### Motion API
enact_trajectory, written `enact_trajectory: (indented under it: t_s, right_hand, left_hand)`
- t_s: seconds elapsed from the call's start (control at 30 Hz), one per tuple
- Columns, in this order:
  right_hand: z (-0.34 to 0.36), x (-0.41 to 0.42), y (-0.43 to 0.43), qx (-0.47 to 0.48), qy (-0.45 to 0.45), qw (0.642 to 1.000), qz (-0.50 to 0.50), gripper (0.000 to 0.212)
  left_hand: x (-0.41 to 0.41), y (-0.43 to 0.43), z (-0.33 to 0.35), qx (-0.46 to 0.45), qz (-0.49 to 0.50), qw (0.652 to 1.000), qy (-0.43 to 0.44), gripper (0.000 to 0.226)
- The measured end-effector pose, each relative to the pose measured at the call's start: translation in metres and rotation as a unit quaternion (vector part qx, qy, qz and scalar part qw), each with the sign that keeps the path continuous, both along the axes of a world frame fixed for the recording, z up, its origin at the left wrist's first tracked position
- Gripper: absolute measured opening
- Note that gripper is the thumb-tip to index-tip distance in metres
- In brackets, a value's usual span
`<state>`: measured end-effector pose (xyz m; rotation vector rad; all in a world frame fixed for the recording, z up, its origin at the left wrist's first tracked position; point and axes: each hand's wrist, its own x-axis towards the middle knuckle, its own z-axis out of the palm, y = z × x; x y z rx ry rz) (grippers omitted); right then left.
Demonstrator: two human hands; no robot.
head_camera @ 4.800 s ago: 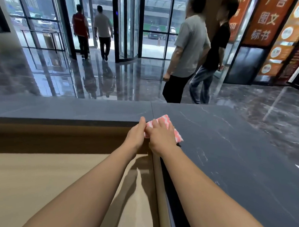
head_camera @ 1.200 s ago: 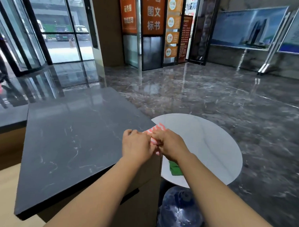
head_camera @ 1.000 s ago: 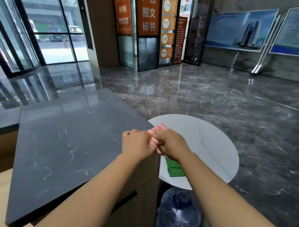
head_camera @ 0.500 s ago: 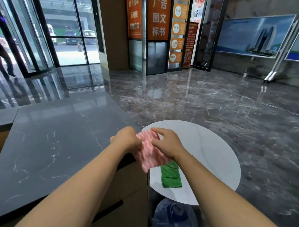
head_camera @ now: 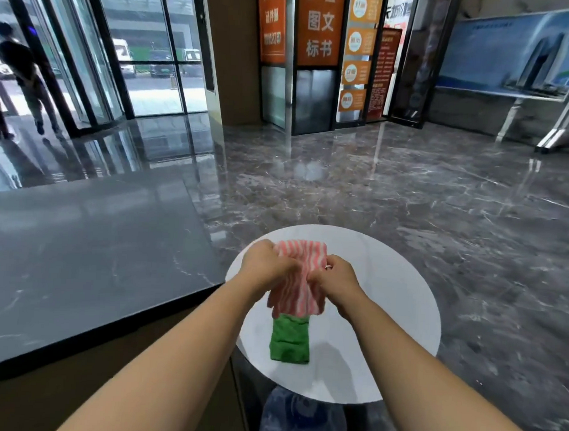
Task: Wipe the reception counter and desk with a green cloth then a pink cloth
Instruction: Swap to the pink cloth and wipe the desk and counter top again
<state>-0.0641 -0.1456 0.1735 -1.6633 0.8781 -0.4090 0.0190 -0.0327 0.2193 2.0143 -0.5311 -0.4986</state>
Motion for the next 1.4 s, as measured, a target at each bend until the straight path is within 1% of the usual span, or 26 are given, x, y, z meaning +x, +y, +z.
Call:
enact_trajectory:
  t_s: [0.03,0.07,0.1,0.13,0.2,0.37,0.43,0.5,0.57,0.6,0.73,0.83,0.87,0.93,0.97,1.0,1.07,1.13,1.17,1.23,1.3,1.37,1.4]
  right_hand:
    - [-0.004,-0.004,-0.009,0.015,0.0,1.0,-0.007,0.015]
    - [-0.008,-0.009,-0.019,0.026,0.002,1.0,-0.013,0.018]
    - [-0.014,-0.012,-0.028,0.035,0.003,0.999,-0.019,0.021]
    - [-0.02,-0.016,-0.037,0.041,0.01,0.999,-0.026,0.025]
    - [-0.032,-0.022,-0.052,0.048,0.027,0.997,-0.046,0.03]
    - [-0.062,-0.04,-0.075,0.013,0.108,0.991,-0.078,0.054]
    - [-0.077,-0.044,-0.082,0.001,0.128,0.989,-0.08,0.05]
    - [-0.094,-0.045,-0.088,-0.019,0.149,0.987,-0.061,0.037]
    - [-0.106,-0.044,-0.095,-0.055,0.175,0.982,-0.034,0.026]
    - [-0.116,-0.043,-0.099,-0.068,0.192,0.979,-0.023,0.026]
    - [-0.154,-0.039,-0.111,-0.106,0.264,0.958,0.024,0.039]
    - [-0.178,-0.035,-0.116,-0.125,0.314,0.94,0.055,0.045]
    - [-0.184,-0.034,-0.117,-0.131,0.327,0.933,0.067,0.044]
    - [-0.197,-0.033,-0.118,-0.143,0.35,0.921,0.092,0.04]
    - [-0.204,-0.032,-0.118,-0.145,0.356,0.918,0.1,0.039]
    - [-0.209,-0.032,-0.118,-0.146,0.36,0.916,0.105,0.038]
    - [-0.22,-0.031,-0.119,-0.143,0.355,0.918,0.106,0.037]
    - [-0.226,-0.033,-0.12,-0.14,0.363,0.913,0.121,0.039]
    - [-0.229,-0.036,-0.12,-0.139,0.371,0.908,0.135,0.041]
    - [-0.234,-0.041,-0.12,-0.138,0.382,0.899,0.164,0.053]
    - [-0.235,-0.045,-0.119,-0.168,0.384,0.89,0.177,0.065]
    - [-0.238,-0.044,-0.117,-0.239,0.367,0.88,0.182,0.067]
    - [-0.239,-0.042,-0.116,-0.27,0.361,0.872,0.19,0.065]
  left_hand:
    - [-0.008,-0.009,-0.004,-0.032,0.011,0.996,0.086,0.015]
    - [-0.015,-0.019,-0.01,-0.044,0.022,0.986,0.162,0.015]
    - [-0.019,-0.026,-0.015,-0.043,0.03,0.977,0.208,0.016]
    - [-0.022,-0.033,-0.024,-0.039,0.034,0.97,0.236,0.016]
    - [-0.024,-0.045,-0.043,-0.021,0.038,0.971,0.237,0.014]
    - [-0.033,-0.075,-0.095,0.045,0.017,0.99,0.13,0.014]
    - [-0.039,-0.086,-0.108,0.066,0.022,0.994,0.082,0.021]
    - [-0.044,-0.096,-0.124,0.078,0.015,0.996,0.052,0.026]
    - [-0.046,-0.103,-0.141,0.088,-0.003,0.996,0.015,0.036]
    - [-0.045,-0.108,-0.154,0.105,-0.021,0.994,-0.002,0.04]
    - [-0.04,-0.122,-0.198,0.174,-0.084,0.98,-0.053,0.043]
    - [-0.039,-0.128,-0.228,0.231,-0.162,0.956,-0.075,0.053]
    - [-0.039,-0.129,-0.237,0.246,-0.179,0.95,-0.074,0.051]
    - [-0.039,-0.131,-0.248,0.273,-0.209,0.936,-0.07,0.04]
    - [-0.038,-0.133,-0.253,0.29,-0.225,0.928,-0.072,0.038]
    - [-0.036,-0.134,-0.258,0.305,-0.24,0.918,-0.079,0.04]
    - [-0.033,-0.138,-0.267,0.341,-0.271,0.895,-0.101,0.05]
    - [-0.031,-0.139,-0.273,0.383,-0.292,0.867,-0.126,0.053]
    - [-0.031,-0.139,-0.276,0.408,-0.303,0.85,-0.141,0.053]
    - [-0.03,-0.137,-0.282,0.452,-0.322,0.815,-0.169,0.06]
    - [-0.028,-0.135,-0.286,0.456,-0.335,0.796,-0.215,0.069]
    - [-0.028,-0.134,-0.289,0.426,-0.35,0.791,-0.265,0.074]
    - [-0.03,-0.135,-0.29,0.417,-0.367,0.783,-0.281,0.074]
